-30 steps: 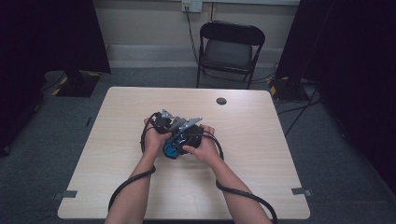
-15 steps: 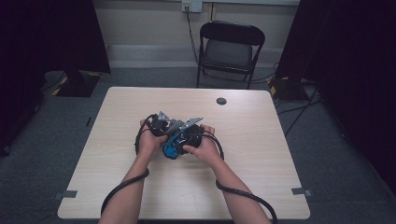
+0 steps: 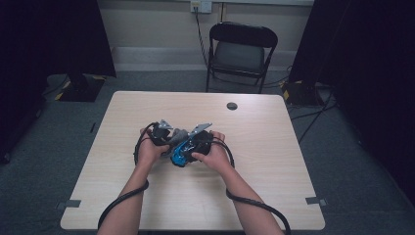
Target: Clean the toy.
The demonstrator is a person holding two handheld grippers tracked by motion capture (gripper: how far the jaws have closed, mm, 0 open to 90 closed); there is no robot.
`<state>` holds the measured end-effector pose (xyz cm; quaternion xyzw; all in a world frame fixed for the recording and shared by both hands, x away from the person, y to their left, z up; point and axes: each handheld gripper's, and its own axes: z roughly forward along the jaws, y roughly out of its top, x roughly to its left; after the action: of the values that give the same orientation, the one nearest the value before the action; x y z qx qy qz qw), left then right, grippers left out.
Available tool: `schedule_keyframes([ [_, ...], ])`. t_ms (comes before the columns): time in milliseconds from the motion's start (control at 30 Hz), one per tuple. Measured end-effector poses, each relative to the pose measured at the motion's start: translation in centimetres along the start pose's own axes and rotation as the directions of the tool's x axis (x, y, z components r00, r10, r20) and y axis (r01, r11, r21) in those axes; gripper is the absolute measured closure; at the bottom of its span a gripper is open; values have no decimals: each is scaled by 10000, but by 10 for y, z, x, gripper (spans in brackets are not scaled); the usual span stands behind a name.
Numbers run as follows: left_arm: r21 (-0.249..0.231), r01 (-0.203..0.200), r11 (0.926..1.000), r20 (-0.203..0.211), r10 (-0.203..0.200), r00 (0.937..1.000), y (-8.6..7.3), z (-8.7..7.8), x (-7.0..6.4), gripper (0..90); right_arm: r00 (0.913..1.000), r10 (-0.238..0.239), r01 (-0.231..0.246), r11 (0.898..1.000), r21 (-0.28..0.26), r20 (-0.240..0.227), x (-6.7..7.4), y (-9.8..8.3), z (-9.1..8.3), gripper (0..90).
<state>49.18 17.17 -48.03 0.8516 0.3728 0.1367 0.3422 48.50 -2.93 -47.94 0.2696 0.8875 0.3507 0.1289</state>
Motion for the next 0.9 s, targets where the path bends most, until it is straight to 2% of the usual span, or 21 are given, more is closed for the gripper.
schedule_keyframes([
  [300, 221, -191, 9996, -77, 193, 9998, -7, -10, -1, 719, 10000, -3, 3, 10000, 66, 12, 0, 1, 0, 79],
  [367, 279, -82, 9996, -55, 83, 9999, -9, -12, -1, 720, 10000, -7, 7, 10000, 69, 32, 0, 1, 0, 79],
  [467, 320, -120, 9994, -54, 122, 9999, -14, -17, -2, 720, 10000, -4, 4, 10000, 68, 30, 0, 1, 0, 79],
  [900, 174, 30, 9998, -122, -28, 9999, -32, -33, -8, 721, 10000, -9, 8, 9999, 108, 89, 1, 2, 0, 83],
])
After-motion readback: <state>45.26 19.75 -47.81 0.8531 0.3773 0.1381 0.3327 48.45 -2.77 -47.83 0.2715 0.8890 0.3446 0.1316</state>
